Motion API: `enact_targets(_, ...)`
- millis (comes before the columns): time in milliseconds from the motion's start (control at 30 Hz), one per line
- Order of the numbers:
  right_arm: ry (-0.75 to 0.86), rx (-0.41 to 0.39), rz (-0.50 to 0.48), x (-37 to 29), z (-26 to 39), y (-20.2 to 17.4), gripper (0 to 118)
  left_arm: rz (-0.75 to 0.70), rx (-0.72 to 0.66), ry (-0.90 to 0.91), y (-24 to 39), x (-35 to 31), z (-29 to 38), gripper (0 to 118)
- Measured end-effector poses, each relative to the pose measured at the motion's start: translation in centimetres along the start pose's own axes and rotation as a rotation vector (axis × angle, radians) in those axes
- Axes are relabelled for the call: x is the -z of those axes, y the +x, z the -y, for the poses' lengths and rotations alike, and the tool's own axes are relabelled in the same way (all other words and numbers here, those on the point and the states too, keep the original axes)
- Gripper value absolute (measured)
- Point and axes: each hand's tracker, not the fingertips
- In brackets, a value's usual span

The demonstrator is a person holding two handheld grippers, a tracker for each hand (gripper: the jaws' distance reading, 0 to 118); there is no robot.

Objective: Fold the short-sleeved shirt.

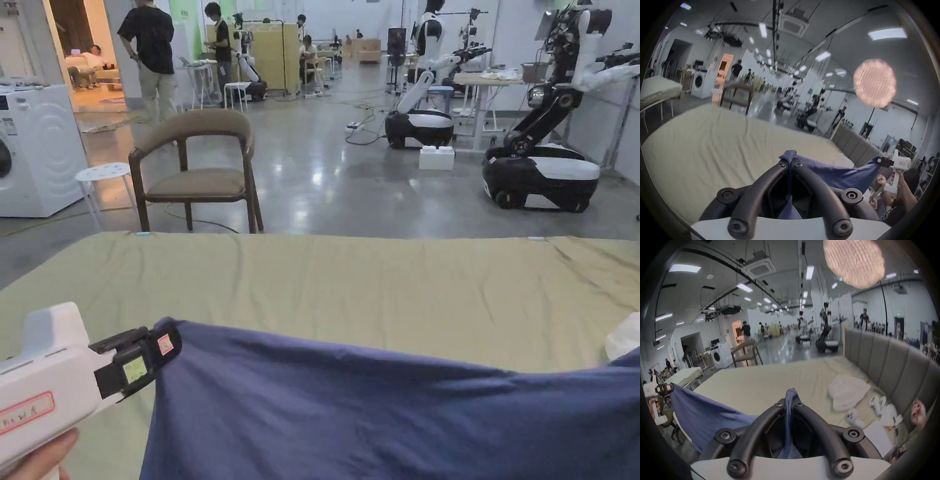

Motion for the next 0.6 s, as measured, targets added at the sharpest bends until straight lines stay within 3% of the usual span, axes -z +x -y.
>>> enact_targets(233,0.142,-0.025,0.050,-2.3,-7.4,-1.7,1,-0.031,0.090,0.166,3.0,-0.9,-8.3,0)
enact_targets(600,0.244,-0.105,0.100,3.3,-16.5,-3.2,1,-0.131,0.118,0.231,2.4,5.5,-15.9,0)
